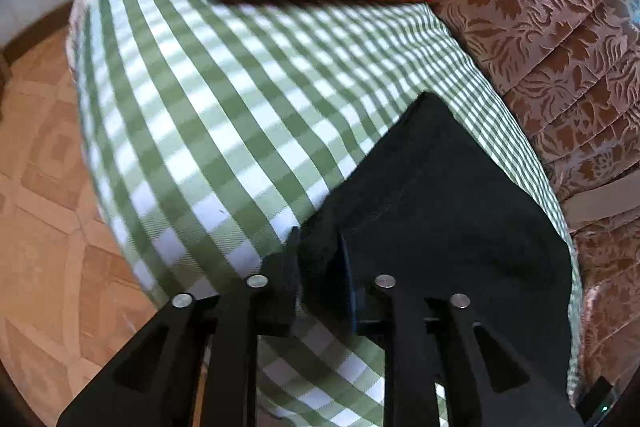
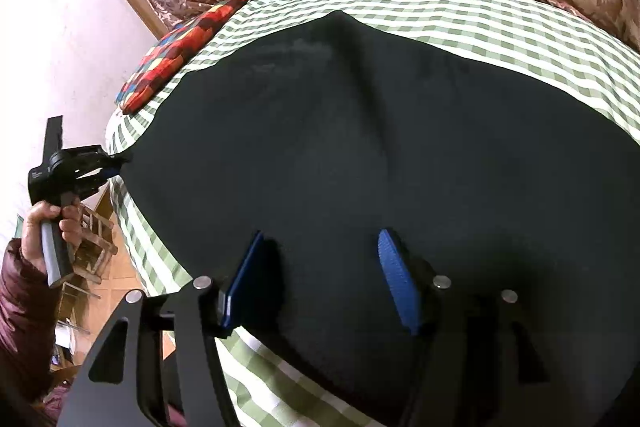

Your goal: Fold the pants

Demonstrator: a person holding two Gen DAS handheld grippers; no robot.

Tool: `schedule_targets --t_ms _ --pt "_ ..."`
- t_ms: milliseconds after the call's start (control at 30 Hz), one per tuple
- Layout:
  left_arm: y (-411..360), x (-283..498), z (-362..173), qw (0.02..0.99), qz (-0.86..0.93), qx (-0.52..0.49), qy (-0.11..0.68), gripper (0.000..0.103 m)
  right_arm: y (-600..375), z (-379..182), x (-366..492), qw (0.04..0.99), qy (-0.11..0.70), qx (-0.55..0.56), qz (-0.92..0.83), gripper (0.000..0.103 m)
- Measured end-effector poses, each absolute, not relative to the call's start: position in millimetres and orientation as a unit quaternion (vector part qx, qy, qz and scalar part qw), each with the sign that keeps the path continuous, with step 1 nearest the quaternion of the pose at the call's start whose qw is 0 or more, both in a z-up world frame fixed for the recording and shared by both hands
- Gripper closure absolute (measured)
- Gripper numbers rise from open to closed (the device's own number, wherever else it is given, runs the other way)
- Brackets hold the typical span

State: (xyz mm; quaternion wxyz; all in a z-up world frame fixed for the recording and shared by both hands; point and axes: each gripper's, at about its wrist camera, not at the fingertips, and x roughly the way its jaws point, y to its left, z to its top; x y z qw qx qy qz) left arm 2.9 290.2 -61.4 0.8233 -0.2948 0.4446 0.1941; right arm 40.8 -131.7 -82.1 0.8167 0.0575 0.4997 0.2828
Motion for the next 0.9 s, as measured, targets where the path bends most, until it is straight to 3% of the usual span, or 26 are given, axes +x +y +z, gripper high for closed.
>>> schedule_targets --t_ms 200,300,600,900 --pt "274.5 -11.3 -15.0 0.871 0.216 -0.227 0.377 0.08 -133.9 -65.5 42.5 0.82 0.49 0.062 0.288 0.042" --pt "254.3 -1.5 -8.1 0.89 0.15 -0.22 0.369 0.079 -132.4 -50.8 54.3 0.822 0.478 0.076 0.301 0.05" --pt "158.3 48.9 -41.2 0.9 0.056 -0.112 0.418 0.079 -91.4 -35.3 131.4 0.823 0.475 0.065 0.304 0.051" --pt "144.7 51.1 -70.7 0.893 0.078 -0.04 0.441 0.079 -57.5 -75.3 203.8 0.809 0.521 0.06 0.266 0.052"
